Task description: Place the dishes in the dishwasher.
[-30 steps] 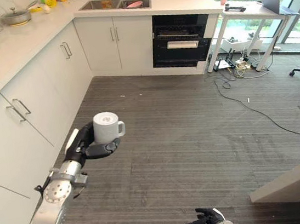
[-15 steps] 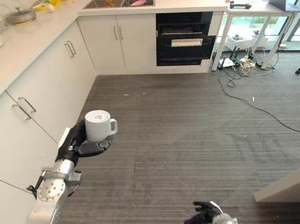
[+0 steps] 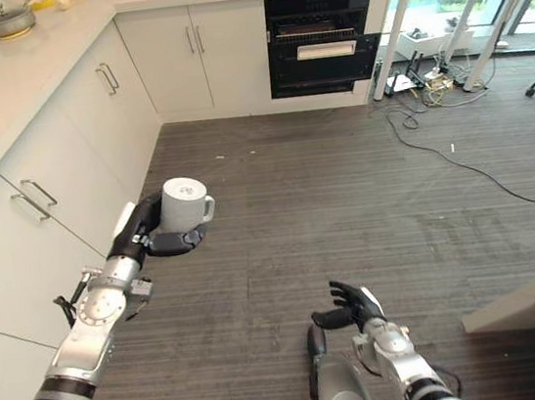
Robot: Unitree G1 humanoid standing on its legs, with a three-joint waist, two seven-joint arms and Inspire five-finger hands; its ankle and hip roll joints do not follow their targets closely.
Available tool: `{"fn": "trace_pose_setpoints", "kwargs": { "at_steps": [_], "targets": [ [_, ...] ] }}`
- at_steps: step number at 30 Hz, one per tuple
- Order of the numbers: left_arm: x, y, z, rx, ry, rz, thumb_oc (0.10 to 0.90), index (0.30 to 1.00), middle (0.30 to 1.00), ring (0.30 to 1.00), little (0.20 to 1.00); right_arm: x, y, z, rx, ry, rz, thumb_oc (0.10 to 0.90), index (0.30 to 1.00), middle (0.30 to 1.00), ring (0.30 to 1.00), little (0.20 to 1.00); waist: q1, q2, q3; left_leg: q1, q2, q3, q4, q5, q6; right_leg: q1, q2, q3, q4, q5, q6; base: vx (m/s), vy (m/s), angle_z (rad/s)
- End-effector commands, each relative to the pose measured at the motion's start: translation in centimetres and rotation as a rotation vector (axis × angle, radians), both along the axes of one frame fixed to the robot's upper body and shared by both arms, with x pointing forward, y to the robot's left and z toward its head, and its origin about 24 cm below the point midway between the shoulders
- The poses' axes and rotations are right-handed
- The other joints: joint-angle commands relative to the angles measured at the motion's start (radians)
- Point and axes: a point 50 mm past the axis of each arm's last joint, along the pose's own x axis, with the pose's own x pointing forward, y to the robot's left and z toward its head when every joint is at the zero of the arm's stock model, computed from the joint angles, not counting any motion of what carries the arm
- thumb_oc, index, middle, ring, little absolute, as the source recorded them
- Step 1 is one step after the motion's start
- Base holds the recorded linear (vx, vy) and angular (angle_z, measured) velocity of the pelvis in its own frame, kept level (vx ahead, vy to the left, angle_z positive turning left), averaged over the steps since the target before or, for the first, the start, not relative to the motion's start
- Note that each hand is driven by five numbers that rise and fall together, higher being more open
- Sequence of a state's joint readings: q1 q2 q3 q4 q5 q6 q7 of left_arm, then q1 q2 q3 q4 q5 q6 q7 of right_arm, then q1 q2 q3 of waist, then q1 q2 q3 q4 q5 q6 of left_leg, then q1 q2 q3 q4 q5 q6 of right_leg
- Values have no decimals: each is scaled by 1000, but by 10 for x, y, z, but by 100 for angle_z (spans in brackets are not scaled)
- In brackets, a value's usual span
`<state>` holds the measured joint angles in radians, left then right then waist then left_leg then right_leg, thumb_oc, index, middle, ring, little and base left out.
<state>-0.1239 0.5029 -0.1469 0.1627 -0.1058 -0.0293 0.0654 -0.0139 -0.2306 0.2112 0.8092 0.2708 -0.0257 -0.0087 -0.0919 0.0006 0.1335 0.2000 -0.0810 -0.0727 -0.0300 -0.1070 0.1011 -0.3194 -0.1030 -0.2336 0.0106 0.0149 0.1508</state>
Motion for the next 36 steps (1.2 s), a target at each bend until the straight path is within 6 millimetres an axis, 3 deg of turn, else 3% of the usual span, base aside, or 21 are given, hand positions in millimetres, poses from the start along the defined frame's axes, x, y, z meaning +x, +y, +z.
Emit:
{"fn": "trace_pose_setpoints", "kwargs": {
  "at_steps": [1,4,6,7,8,9,11,13,15,16,20,23,24,25,27,28,29,30,32,34,36],
  "targets": [
    [11,-6,60,29,-290,-60,400,300,300,300,300,22,-1,15,15,-121,-1,800,900,900,900,900,-18,24,-54,175,16,4,-47,-112,-55,13,41,-78,-33,168,-28,578,-106,34],
    [8,-6,52,-1,-265,-51,400,300,300,300,300,10,0,6,6,-61,29,800,900,900,900,900,-25,52,-83,142,30,4,135,-22,-104,89,83,-72,-33,175,-72,656,-123,25],
    [6,-5,47,-32,-249,-41,400,300,300,300,300,6,0,0,-8,-24,31,800,900,900,900,900,-16,67,-86,49,33,30,353,158,-186,151,104,-76,-39,165,-98,577,-156,27],
    [5,-3,46,-48,-239,-35,400,300,300,300,300,5,0,1,-21,-30,44,800,900,900,900,900,6,53,-67,-65,25,64,653,279,-265,231,102,-73,-44,128,-136,513,-165,6],
    [5,-3,47,-47,-240,-35,400,300,300,300,300,5,0,1,-21,-30,44,800,900,900,900,900,3,47,-69,-73,19,62,657,283,-264,226,95,-75,-44,130,-136,548,-191,-9],
    [6,-2,48,-54,-240,-29,400,300,300,300,300,6,1,1,-30,-32,56,800,900,900,900,900,16,25,-56,-135,13,85,813,300,-279,261,85,-71,-47,112,-153,417,-182,-22],
    [5,-2,46,-68,-237,-16,400,300,300,300,300,4,0,0,-71,-13,82,800,900,900,900,900,49,-13,-30,-282,56,168,957,217,-228,346,83,-37,-69,64,-181,592,-198,-26],
    [3,-2,43,-74,-224,-14,400,300,300,300,300,0,1,-4,-81,13,89,800,900,900,900,900,88,-25,-22,-399,49,185,897,135,-172,406,91,13,-87,32,-182,584,-12,-26],
    [-4,2,40,-68,-214,-6,400,300,300,300,300,-3,7,-7,-64,32,100,800,900,900,900,900,125,-25,-21,-455,55,164,641,100,-135,439,88,51,-87,5,-157,694,153,-62],
    [-9,6,37,-73,-207,7,400,300,300,300,300,-3,8,-9,-56,37,99,800,900,900,900,900,148,-14,-19,-457,118,154,273,150,-137,502,82,65,-91,-35,-138,621,181,-67],
    [-15,14,31,-81,-196,60,400,300,300,300,300,-2,9,-9,-88,43,142,800,900,900,900,900,177,-10,-6,-489,198,122,9,275,-187,580,62,105,-73,-91,-120,546,187,-59],
    [-20,18,26,-66,-171,73,400,300,300,300,300,-5,12,-11,-111,59,210,800,900,900,900,900,192,2,-27,-468,228,156,18,296,-190,619,46,143,-35,-132,-101,542,251,-56],
    [-20,19,25,-52,-161,65,400,300,300,300,300,-15,13,-15,-110,79,229,800,900,900,900,900,193,2,-54,-442,201,147,21,326,-183,618,9,150,69,-109,-78,598,398,-60],
    [-17,17,24,-29,-147,54,400,300,300,300,300,-21,12,-17,-113,97,228,800,900,900,900,900,194,-13,-72,-422,163,158,32,309,-154,582,-28,151,186,-61,-60,781,540,-46],
    [-15,15,22,5,-136,38,400,300,300,300,300,-27,11,-21,-108,128,209,800,900,900,900,900,187,-15,-65,-370,116,178,60,254,-99,497,-96,140,464,141,-26,405,349,-34],
    [-15,15,22,5,-136,38,400,300,300,300,300,-27,11,-21,-108,128,209,800,900,900,900,900,189,-13,-67,-374,119,180,61,254,-98,491,-93,143,465,143,-26,268,299,-39],
    [-14,15,22,28,-126,27,400,300,300,300,300,-27,12,-21,-98,124,198,800,900,900,900,900,174,-1,-56,-335,105,180,65,230,-69,423,-100,163,622,240,-25,423,438,-3],
    [-14,20,22,56,-117,49,400,300,300,300,300,-19,18,-16,-97,86,226,800,900,900,900,900,150,37,-31,-251,82,154,44,192,-22,282,-108,160,814,242,-24,597,522,25],
    [-13,22,20,62,-109,59,400,300,300,300,300,-16,21,-13,-85,55,232,800,900,900,900,900,116,43,-21,-185,51,129,27,162,-8,180,-62,143,788,151,-47,576,299,17],
    [-14,23,21,73,-115,55,400,300,300,300,300,-13,12,-7,-87,19,198,800,900,900,900,900,68,23,-15,-92,-4,80,14,107,-12,115,45,120,491,98,-57,666,77,10],
    [-13,23,23,76,-126,54,400,300,300,300,300,-10,10,-4,-98,6,198,800,900,900,900,900,67,13,-18,-64,-22,85,2,84,-18,88,33,65,345,100,-56,443,39,66]
  ]
}}
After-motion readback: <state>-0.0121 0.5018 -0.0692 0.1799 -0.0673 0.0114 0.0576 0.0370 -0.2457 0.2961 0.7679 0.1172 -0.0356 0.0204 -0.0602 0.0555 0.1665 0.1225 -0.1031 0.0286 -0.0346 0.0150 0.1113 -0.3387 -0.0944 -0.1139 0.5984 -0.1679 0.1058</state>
